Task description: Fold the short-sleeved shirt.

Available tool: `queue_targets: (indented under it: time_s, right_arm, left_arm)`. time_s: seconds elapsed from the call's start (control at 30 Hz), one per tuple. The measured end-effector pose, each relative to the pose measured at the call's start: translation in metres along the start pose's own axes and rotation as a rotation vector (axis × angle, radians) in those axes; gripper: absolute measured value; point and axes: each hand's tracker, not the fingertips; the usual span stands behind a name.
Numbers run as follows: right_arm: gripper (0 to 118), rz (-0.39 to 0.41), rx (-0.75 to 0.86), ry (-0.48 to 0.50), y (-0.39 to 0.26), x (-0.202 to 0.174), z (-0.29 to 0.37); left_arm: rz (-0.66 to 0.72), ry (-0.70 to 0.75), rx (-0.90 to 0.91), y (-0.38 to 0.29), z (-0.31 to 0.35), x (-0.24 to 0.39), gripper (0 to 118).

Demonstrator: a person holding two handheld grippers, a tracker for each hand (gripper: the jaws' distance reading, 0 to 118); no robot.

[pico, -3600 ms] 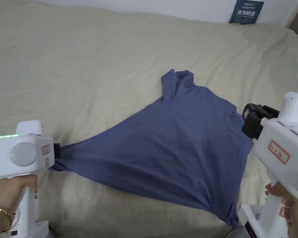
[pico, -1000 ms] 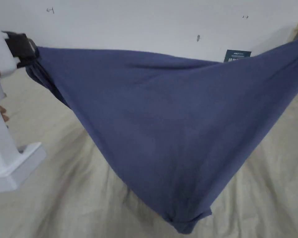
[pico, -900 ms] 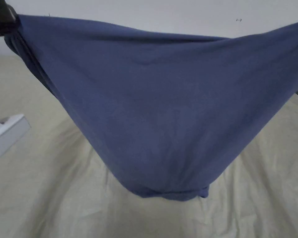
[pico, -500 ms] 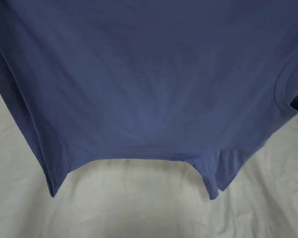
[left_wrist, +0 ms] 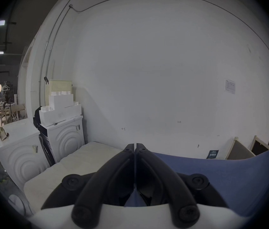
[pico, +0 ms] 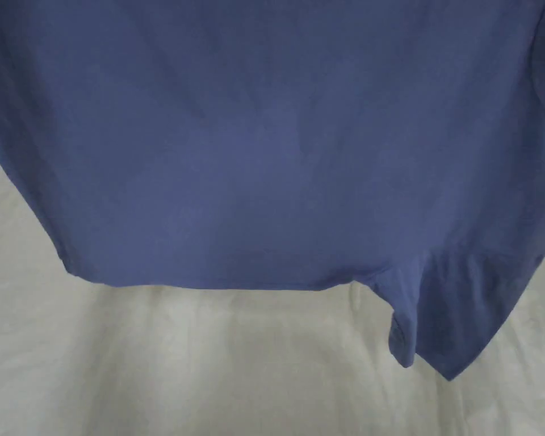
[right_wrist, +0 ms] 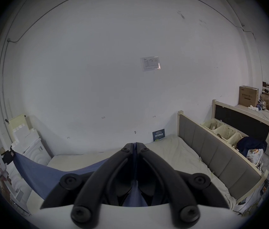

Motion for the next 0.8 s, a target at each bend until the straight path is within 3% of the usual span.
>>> queue_targets:
  time_s: [0.1, 0.13, 0.3, 0.33, 0.47, 0.57, 0.6, 0.67, 0.73, 0.8]
  right_arm:
    - [8, 0.006, 0.009, -0.033, 0.029, 0.003, -0.056]
    - [8, 0.009, 0.013, -0.043, 0.016, -0.024, -0.046]
    - [8, -0.007, 0.041, -0.081, 0.032, -0.055, -0.095]
    - [8, 0.018, 0.124, -0.088, 0.037, -0.058, -0.104]
    - [8, -0.052, 0.153, -0.084, 0.042, -0.069, -0.131]
    - [8, -0.035, 0.168, -0.096, 0.037, -0.083, -0.143]
    - [8, -0.006, 0.164, -0.102, 0.032, -0.088, -0.146]
    - [8, 0.003, 0.164, -0.104, -0.063, -0.098, -0.106]
    - [8, 0.000, 0.138, -0.108, -0.087, -0.106, -0.104]
    - [8, -0.011, 0.081, -0.108, -0.109, -0.089, -0.131]
  left_arm:
    - [0.019, 0.013, -0.002, 0.007, -0.039, 0.018, 0]
    - [0.017, 0.028, 0.004, 0.009, -0.052, 0.028, 0]
    - [-0.014, 0.045, 0.068, 0.024, -0.109, 0.063, 0]
    - [-0.012, 0.061, 0.085, 0.025, -0.119, 0.070, 0]
    - [-0.022, 0.067, 0.114, 0.022, -0.146, 0.090, 0]
    - [-0.018, 0.073, 0.121, 0.010, -0.166, 0.095, 0]
    - [-0.004, 0.073, 0.112, 0.002, -0.173, 0.095, 0]
    - [0.029, 0.063, 0.088, -0.019, -0.184, 0.094, 0]
    - [0.021, 0.072, 0.049, -0.039, -0.194, 0.094, 0]
    - [0.007, 0.076, 0.009, -0.069, -0.204, 0.093, 0]
